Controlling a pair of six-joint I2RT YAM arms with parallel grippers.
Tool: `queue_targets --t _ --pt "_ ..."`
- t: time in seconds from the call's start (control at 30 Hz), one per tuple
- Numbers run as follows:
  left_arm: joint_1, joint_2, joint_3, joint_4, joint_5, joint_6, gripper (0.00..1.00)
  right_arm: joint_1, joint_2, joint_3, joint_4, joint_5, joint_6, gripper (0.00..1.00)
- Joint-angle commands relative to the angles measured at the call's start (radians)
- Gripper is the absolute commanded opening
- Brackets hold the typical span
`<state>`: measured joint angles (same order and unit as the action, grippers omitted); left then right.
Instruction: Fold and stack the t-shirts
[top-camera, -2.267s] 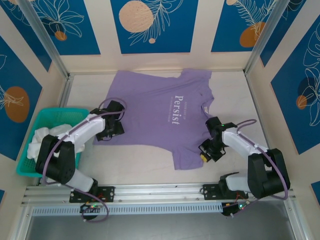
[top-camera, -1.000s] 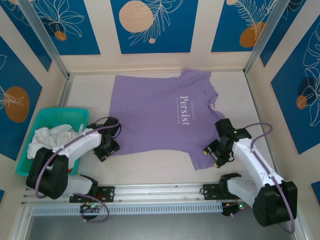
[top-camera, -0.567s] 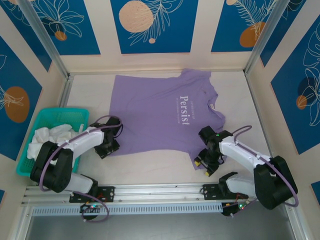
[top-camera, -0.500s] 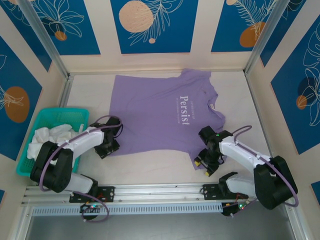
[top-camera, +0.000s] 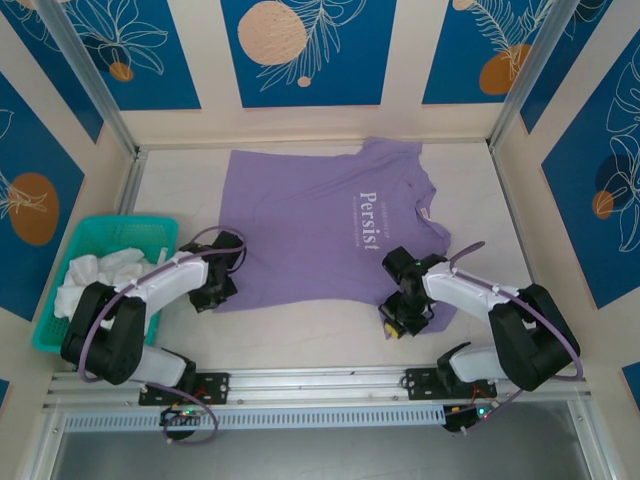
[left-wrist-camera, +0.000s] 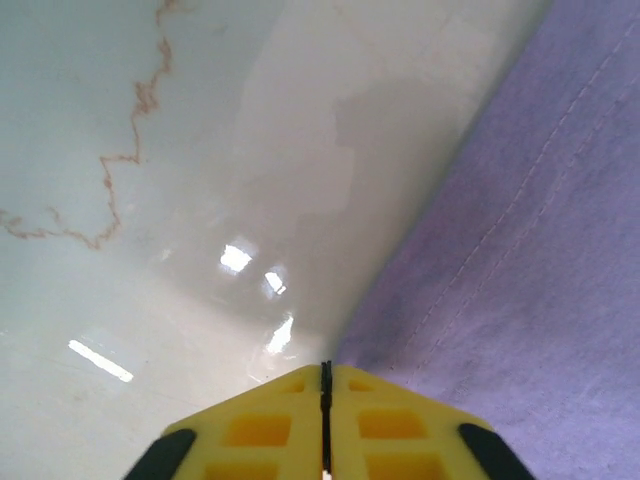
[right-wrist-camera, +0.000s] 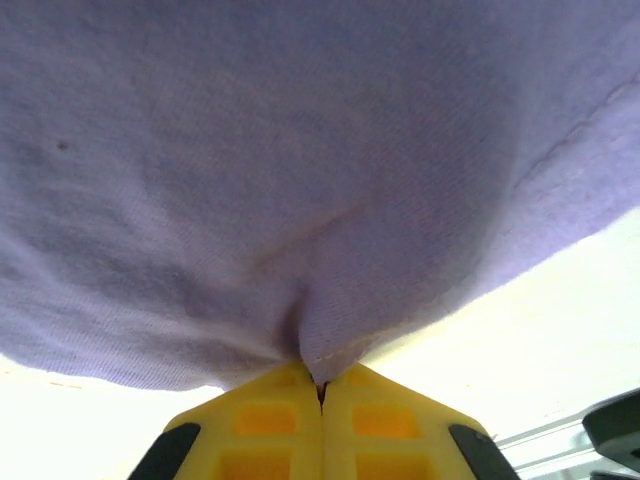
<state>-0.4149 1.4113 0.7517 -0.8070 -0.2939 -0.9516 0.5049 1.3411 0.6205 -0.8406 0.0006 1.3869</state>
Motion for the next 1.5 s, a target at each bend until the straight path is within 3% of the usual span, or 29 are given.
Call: queue_targets --t 0.0,0.37,0.57,0.63,0.73,0.87,1.07,1.33,1.47 --pt "-0.004 0.002 0.031 -0.054 -0.054 0.045 0.00 0.006 0.022 0.001 -0.015 0.065 0.006 0.00" --pt "-0.004 -0.056 0.066 -0.116 -0.064 0.121 0.00 0.011 -0.155 0.056 -0.158 0.123 0.005 0.00" --pt "-0.004 -0.060 0.107 -0.144 -0.023 0.136 0.00 0.007 -0.146 0.148 -0.203 0.155 -0.031 0.00" --pt "-0.004 -0.064 0.091 -0.146 0.035 0.112 0.16 0.009 -0.133 0.153 -0.194 0.142 -0.036 0.00" --pt "-0.004 -0.069 0.047 -0.123 0.117 0.062 0.31 0.015 -0.125 0.142 -0.185 0.132 -0.031 0.00" --pt "-0.002 -0.047 0.018 -0.092 0.172 0.019 0.40 0.018 -0.122 0.117 -0.161 0.113 -0.032 0.00" --pt "-0.001 -0.012 -0.008 -0.047 0.186 -0.002 0.43 0.021 -0.123 0.109 -0.160 0.113 -0.043 0.00" --pt "0.015 0.039 -0.041 0.030 0.163 0.020 0.33 0.025 -0.134 0.093 -0.153 0.113 -0.046 0.00" --pt "0.014 0.052 -0.041 0.041 0.143 0.024 0.20 0.025 -0.138 0.093 -0.154 0.113 -0.049 0.00"
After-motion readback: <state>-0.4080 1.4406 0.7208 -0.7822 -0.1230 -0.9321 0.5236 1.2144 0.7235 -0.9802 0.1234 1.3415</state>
